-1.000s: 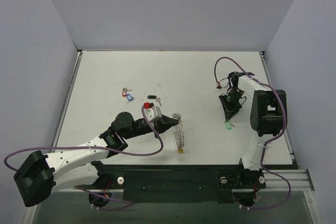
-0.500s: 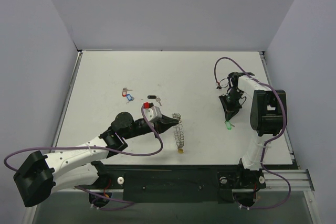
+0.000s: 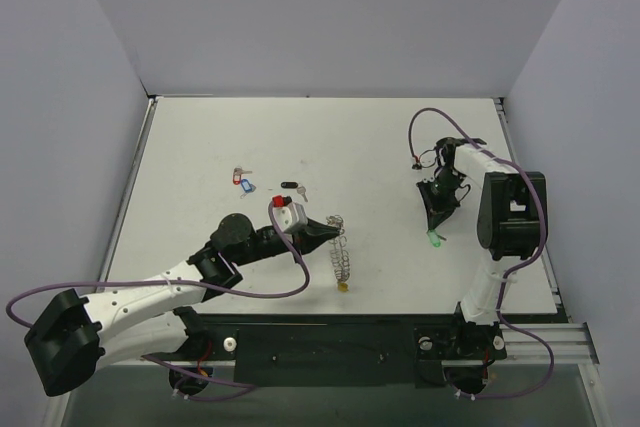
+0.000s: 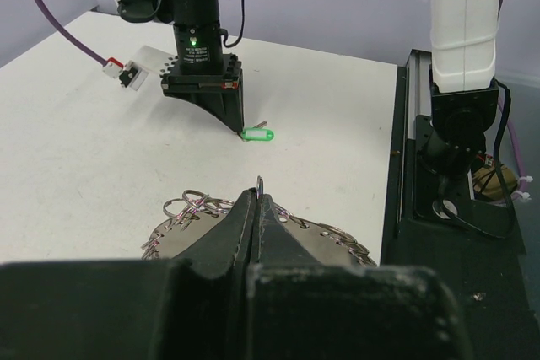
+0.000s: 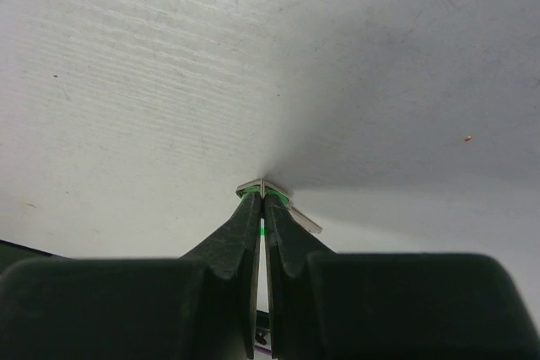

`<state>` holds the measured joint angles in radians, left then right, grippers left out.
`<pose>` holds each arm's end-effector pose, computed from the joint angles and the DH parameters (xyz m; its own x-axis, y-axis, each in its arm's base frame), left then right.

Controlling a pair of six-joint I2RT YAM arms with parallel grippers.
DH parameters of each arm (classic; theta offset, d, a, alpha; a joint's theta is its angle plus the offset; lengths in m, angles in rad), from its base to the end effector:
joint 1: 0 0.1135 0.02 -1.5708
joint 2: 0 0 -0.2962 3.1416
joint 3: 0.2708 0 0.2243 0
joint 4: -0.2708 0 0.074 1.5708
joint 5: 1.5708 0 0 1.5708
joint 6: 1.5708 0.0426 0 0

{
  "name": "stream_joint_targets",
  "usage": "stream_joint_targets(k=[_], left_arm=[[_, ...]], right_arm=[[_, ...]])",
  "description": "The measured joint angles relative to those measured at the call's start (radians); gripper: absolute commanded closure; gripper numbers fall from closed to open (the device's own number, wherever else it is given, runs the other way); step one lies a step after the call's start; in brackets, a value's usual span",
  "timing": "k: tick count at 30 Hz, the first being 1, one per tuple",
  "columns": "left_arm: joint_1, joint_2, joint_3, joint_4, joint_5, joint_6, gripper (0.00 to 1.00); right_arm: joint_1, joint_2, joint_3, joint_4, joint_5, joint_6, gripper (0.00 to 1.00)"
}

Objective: Put the keys on the keyring

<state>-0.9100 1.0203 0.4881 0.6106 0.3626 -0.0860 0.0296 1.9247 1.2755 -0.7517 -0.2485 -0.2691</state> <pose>0.1079 -0.1634 0.3169 -0.0341 -0.0869 -0.9956 0.9558 0.2882 -0.0579 0.3501 0.0208 0.1948 -0.9310 -0.2854 -0.2274 -0.3296 0.9251 0.1887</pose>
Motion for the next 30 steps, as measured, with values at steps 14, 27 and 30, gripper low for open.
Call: stream_joint_targets(k=[14,27,30], left_arm=[[0.035,-0.011,0.217,-0.172,0.067,0.082,1.0],[0.127,0.055,0.264,-0.062,0.2,0.11,1.0],[0.127,0.046,0.205,-0.027,0.199,0.127,1.0]], right_arm=[[-0.022,-0.488,0.218,-0.222,-0.33,-0.422,1.0],[0.108,-0.78,0.26,-0.438,-0.686,-0.829,1.0],[0.245,-0.839,0.156,-0.378,-0.679,-0.831,1.0]])
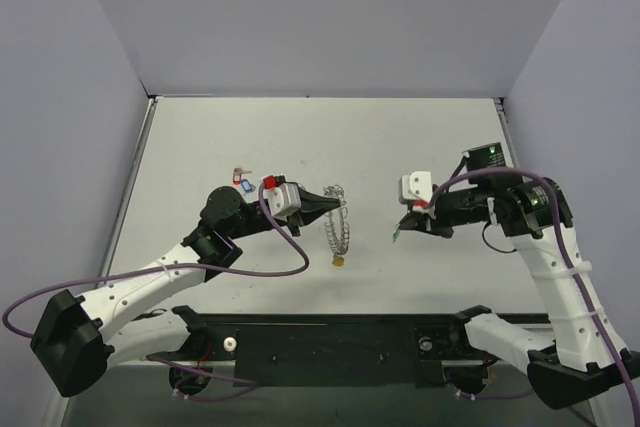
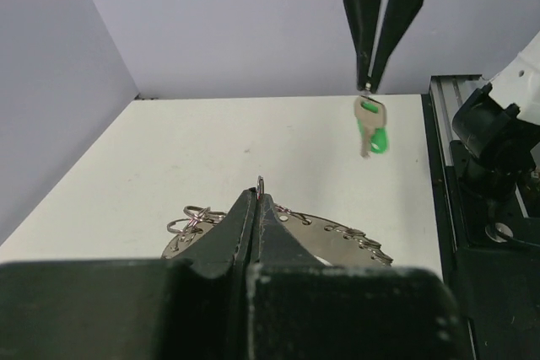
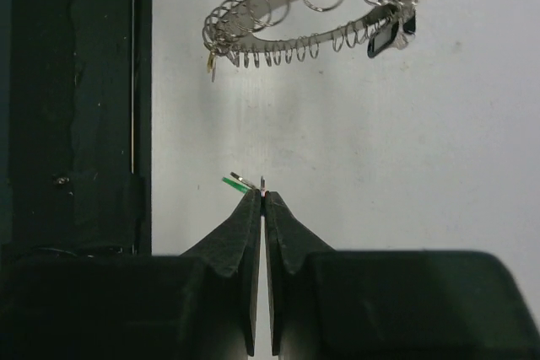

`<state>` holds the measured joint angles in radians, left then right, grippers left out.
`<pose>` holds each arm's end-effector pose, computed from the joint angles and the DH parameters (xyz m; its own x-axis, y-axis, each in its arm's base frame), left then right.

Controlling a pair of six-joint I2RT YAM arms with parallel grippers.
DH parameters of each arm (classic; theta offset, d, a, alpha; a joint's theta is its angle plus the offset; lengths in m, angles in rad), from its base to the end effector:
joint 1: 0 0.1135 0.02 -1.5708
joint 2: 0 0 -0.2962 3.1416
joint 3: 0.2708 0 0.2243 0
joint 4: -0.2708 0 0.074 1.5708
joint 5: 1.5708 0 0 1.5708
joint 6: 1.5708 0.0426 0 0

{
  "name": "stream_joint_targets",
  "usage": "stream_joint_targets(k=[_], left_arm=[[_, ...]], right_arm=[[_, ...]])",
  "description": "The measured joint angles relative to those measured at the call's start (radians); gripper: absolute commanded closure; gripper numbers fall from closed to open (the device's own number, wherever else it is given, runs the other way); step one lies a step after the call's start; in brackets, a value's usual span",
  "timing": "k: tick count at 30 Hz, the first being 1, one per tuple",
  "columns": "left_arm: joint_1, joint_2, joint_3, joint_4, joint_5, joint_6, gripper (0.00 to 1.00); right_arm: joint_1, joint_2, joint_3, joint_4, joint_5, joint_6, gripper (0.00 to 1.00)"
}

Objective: Put the keys on the keyring

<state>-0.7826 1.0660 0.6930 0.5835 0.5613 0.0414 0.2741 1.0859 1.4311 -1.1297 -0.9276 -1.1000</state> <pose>0.1312 -0.1624 0.3729 0.1880 -0.1376 -0.9725 0.9591 0.2391 0.1516 0.1212 0.0695 0.4348 0.3221 -0.4647 -0.8248 -0.9270 0.0219 -0.3743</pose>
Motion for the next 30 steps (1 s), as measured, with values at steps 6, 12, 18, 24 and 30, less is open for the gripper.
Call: stream_joint_targets(k=[6,12,18,24,30], left_arm=[[-0.016,-0.016,-0.057,0.005,-0.026,0.057,1.0],[-0.063,-0.033,-0.096,0.029,-0.051,0.137,1.0],[-0.103,-0.032,-0.129,0.04,-0.056,0.188,1.0],[-0.13,-0.032,-0.129,0.034,-0.084,0.203,1.0],[-0.166,-0.014,-0.128,0.042,-0.138,0.098,1.0]], right_arm=[[0.223,-0.157,-0.275,0.34,0.108,0.198,1.0],[0.27,-0.17,-0.396,0.64,0.165,0.376,1.0],[0.27,-0.202,-0.442,0.703,0.161,0.414,1.0],[0.273,-0.263,-0.466,0.718,0.153,0.448,1.0],[0.287,-0.274,-0.503,0.723,0.145,0.513,1.0]])
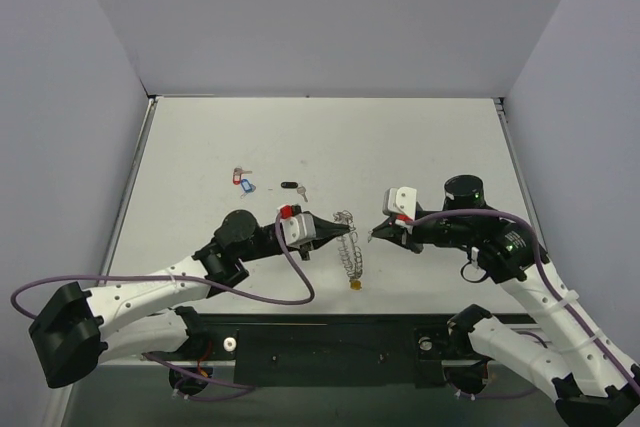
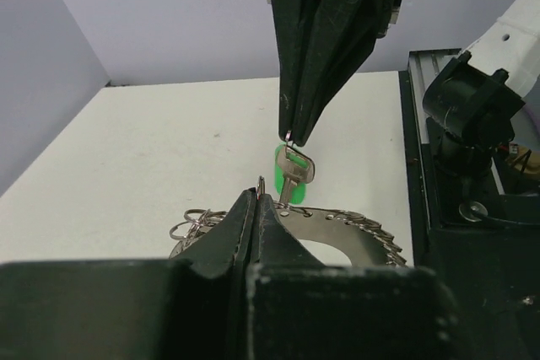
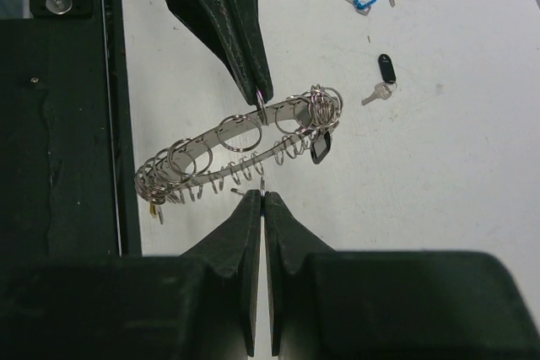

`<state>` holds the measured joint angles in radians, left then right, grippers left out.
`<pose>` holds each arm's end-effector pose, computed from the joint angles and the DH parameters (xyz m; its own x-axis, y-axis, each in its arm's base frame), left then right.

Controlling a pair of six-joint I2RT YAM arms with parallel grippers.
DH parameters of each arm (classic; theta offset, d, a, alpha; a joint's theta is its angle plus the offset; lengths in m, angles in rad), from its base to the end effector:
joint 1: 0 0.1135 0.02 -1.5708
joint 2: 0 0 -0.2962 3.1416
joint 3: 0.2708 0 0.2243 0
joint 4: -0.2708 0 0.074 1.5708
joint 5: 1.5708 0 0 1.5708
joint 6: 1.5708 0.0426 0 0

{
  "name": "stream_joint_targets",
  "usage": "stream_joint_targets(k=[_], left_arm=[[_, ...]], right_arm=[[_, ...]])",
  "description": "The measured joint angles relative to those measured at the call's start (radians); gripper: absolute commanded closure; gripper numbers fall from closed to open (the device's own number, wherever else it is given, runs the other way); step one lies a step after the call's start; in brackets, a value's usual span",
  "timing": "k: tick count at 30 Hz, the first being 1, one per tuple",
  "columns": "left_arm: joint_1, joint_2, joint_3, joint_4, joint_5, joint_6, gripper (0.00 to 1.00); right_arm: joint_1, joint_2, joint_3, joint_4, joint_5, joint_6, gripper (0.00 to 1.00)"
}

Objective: Put the keys on the keyring

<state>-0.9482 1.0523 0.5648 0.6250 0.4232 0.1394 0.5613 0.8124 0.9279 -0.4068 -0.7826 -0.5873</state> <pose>0.1048 -0.1760 0.3380 0.2150 -0.0823 -0.9731 0.9573 0.2147 0.1934 0.0889 0.0914 0.3831 0.3236 -0.2607 -0.9096 -0.9249 0.1157 -0.3622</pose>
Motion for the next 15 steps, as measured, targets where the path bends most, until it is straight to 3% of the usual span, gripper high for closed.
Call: stream_joint_targets(k=[7,15], left_arm=[[-0.003,0.026,0.002,0.051,-0.026,-0.16,1.0],[-0.035,0.031,0.012,0.055,-0.035,-0.23,1.0]], right_arm=[[0.003,-0.037,-0.008,-0.008,0.0,0.027,1.0],[0.003,-0.044,-0.013,0.0,-0.004,0.09,1.0]])
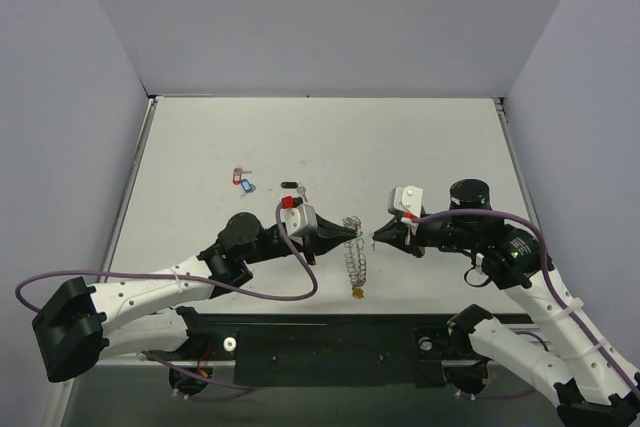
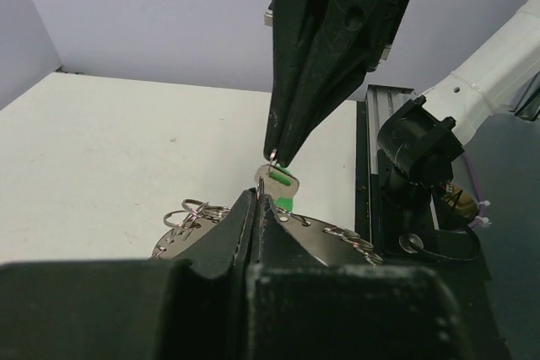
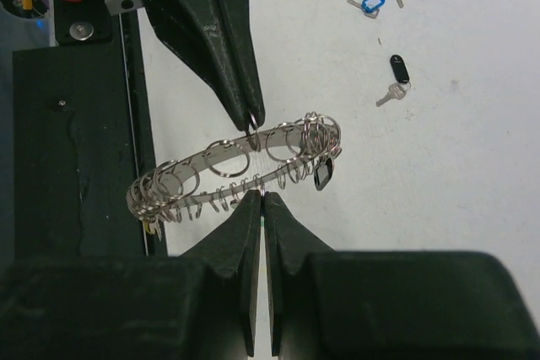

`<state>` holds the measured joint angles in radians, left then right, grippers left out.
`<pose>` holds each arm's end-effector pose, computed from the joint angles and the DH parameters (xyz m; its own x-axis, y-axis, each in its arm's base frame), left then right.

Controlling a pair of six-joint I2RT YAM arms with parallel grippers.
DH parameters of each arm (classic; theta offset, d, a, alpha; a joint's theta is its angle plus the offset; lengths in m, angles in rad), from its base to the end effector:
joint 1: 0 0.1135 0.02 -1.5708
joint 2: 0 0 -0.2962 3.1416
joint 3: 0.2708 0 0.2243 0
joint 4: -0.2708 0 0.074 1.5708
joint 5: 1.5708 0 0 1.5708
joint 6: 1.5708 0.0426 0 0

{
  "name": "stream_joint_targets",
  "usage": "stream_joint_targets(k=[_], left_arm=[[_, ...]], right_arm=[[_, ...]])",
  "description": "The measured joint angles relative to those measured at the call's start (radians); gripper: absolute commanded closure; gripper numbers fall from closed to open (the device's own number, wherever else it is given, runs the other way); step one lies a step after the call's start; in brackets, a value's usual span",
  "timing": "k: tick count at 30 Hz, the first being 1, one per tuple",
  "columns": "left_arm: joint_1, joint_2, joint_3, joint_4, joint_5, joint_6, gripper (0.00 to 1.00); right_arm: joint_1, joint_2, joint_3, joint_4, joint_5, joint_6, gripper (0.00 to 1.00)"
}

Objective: Put the keys on the keyring

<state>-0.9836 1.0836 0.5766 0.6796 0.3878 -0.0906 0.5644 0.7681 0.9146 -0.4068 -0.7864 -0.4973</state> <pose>0.1036 -0.1847 0.3422 0.0064 -0.1607 -0.9870 0.9817 0.1890 -0.0244 0.0790 0.0857 0.3834 0.2648 -0.2312 -0.9362 -0.9437 0.1373 -0.3009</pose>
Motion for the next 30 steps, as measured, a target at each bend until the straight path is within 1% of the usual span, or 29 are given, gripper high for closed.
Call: stream_joint_targets(k=[6,11,19,30], left_arm=[[-0.068,0.003,0.011,-0.042,-0.057,0.053,1.0],[-0.09,0.004,0.014,-0.079,-0.102,0.113,1.0],[-0.09,0.0,0.014,-0.091,-0.153,0.153,1.0],[-0.09,-0.021,-0.031,0.0,-0.138,0.177,1.0]], right_arm=[[0.0,0.001,-0.031,0.059,-0.015,0.087,1.0],[0.0,0.002,-0.031,0.062,-0.035,0.104,1.0],[-0.009,-0.015,-0.056,0.055,-0.082,0.065,1.0],[-0.035,-0.026,-0.091,0.085,-0.105,0.0,1.0]])
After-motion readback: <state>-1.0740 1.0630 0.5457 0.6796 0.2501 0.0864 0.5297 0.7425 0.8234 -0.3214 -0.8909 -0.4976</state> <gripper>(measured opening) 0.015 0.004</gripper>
